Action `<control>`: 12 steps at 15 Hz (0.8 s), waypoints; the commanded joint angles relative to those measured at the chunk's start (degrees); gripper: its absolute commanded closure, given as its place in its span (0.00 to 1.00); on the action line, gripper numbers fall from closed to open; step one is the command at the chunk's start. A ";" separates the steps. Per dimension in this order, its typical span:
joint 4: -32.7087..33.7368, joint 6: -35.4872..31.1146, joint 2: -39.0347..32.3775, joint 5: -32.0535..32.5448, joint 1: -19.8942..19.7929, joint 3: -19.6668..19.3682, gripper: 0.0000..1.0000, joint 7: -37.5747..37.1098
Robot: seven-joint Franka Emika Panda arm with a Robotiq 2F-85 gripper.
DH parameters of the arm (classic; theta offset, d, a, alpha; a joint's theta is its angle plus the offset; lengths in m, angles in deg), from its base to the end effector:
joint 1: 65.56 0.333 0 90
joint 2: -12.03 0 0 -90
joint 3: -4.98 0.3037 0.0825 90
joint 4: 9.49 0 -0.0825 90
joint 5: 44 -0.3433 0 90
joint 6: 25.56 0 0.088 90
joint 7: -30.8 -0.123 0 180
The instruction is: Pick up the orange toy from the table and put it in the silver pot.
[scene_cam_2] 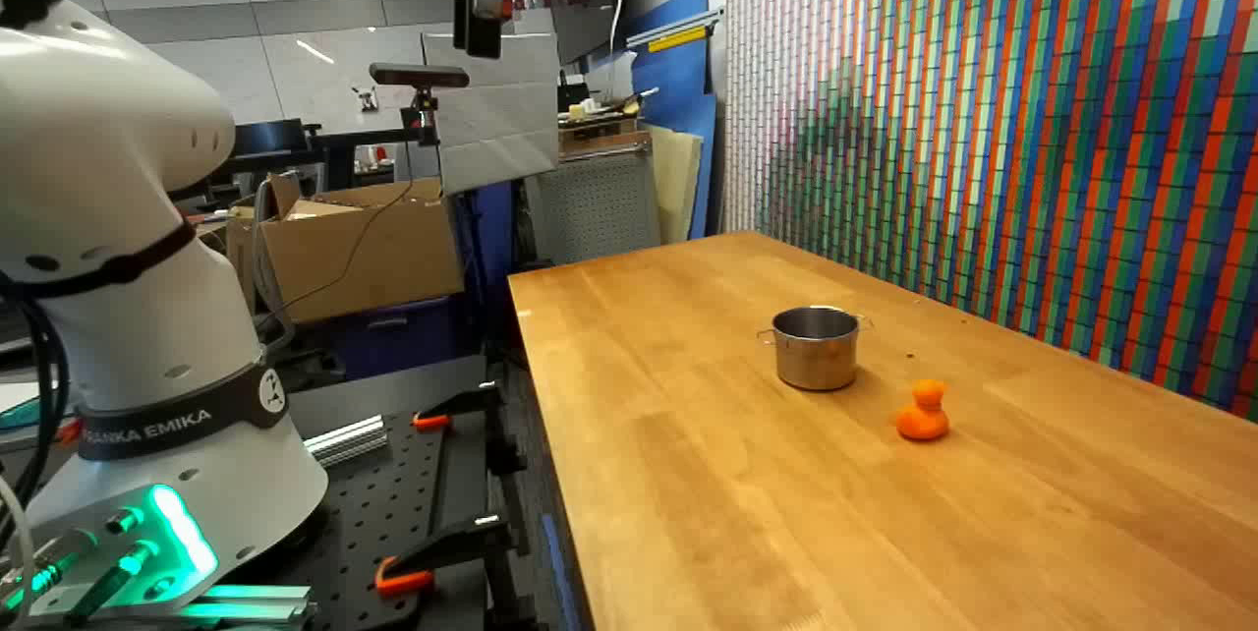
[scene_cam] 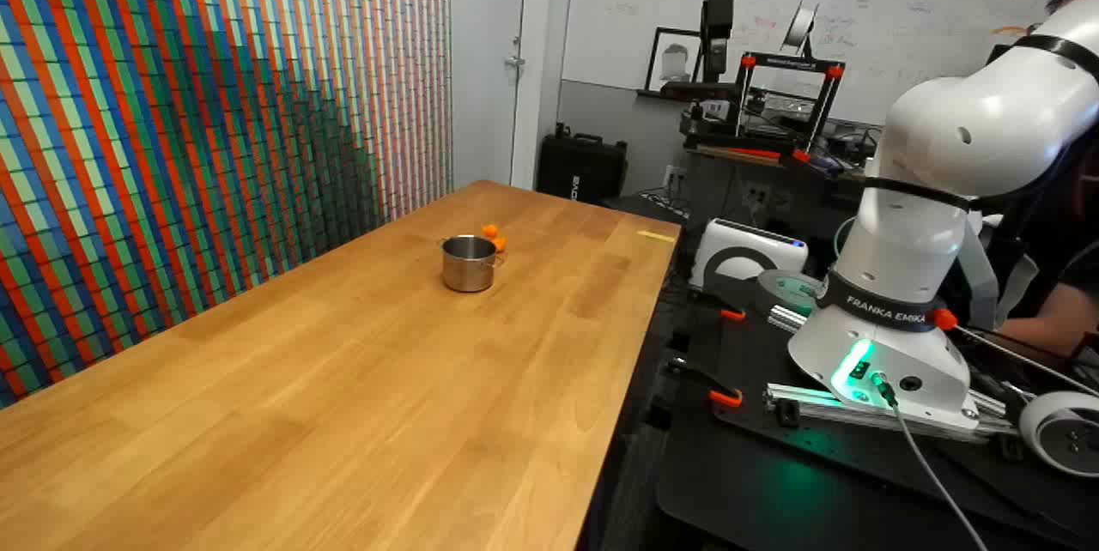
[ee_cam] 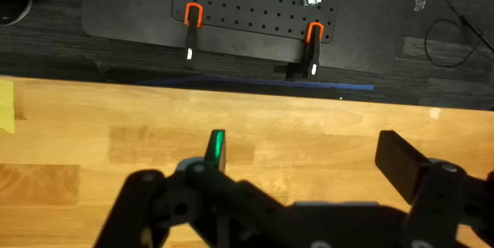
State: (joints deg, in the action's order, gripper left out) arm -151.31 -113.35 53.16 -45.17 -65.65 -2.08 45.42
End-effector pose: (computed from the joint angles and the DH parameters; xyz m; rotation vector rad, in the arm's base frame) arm 0.2717 -0.0362 0.4925 -2.9758 -0.2511 0.3119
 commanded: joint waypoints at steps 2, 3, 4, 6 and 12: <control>0.41 -0.03 0.00 -0.02 -0.03 0.04 0.00 0.00; 0.51 -0.03 0.09 -0.02 -0.03 0.04 0.00 0.00; 0.53 -0.03 0.11 -0.02 -0.03 0.04 0.00 0.00; -0.48 -2.59 -0.79 1.07 0.93 1.46 0.00 0.54; 2.19 -24.55 -20.16 6.64 2.60 5.80 0.00 1.01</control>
State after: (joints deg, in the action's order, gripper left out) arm -153.17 -130.09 44.26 -41.88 -63.66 2.86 45.77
